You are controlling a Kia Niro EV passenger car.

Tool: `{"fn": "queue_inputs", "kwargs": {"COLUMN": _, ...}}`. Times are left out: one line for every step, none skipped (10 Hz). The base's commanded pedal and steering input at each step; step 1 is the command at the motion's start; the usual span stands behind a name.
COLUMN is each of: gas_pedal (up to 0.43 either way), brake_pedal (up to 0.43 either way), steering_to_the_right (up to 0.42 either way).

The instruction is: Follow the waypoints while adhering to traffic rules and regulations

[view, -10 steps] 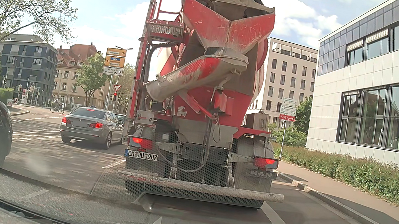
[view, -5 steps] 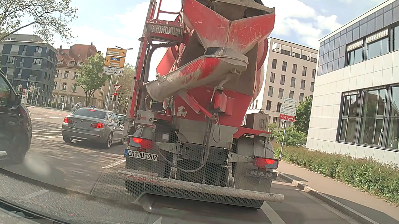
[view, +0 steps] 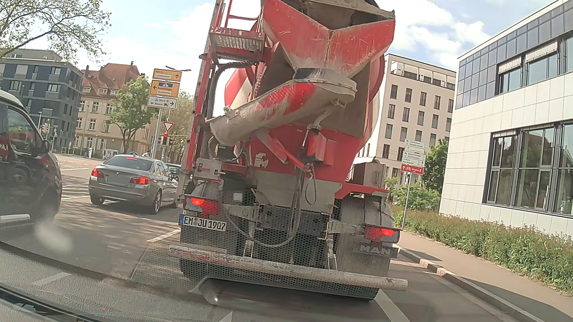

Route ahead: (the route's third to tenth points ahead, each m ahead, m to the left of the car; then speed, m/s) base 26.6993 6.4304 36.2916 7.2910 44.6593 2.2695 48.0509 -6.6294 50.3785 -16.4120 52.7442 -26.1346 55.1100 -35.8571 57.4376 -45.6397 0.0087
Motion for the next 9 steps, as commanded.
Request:
{"fn": "queue_inputs", "kwargs": {"gas_pedal": 0.0, "brake_pedal": 0.238, "steering_to_the_right": -0.006}}
{"fn": "queue_inputs", "kwargs": {"gas_pedal": 0.0, "brake_pedal": 0.238, "steering_to_the_right": -0.006}}
{"fn": "queue_inputs", "kwargs": {"gas_pedal": 0.0, "brake_pedal": 0.238, "steering_to_the_right": -0.006}}
{"fn": "queue_inputs", "kwargs": {"gas_pedal": 0.0, "brake_pedal": 0.238, "steering_to_the_right": -0.007}}
{"fn": "queue_inputs", "kwargs": {"gas_pedal": 0.0, "brake_pedal": 0.238, "steering_to_the_right": -0.007}}
{"fn": "queue_inputs", "kwargs": {"gas_pedal": 0.0, "brake_pedal": 0.238, "steering_to_the_right": -0.006}}
{"fn": "queue_inputs", "kwargs": {"gas_pedal": 0.0, "brake_pedal": 0.238, "steering_to_the_right": -0.006}}
{"fn": "queue_inputs", "kwargs": {"gas_pedal": 0.0, "brake_pedal": 0.232, "steering_to_the_right": -0.006}}
{"fn": "queue_inputs", "kwargs": {"gas_pedal": 0.0, "brake_pedal": 0.238, "steering_to_the_right": -0.007}}
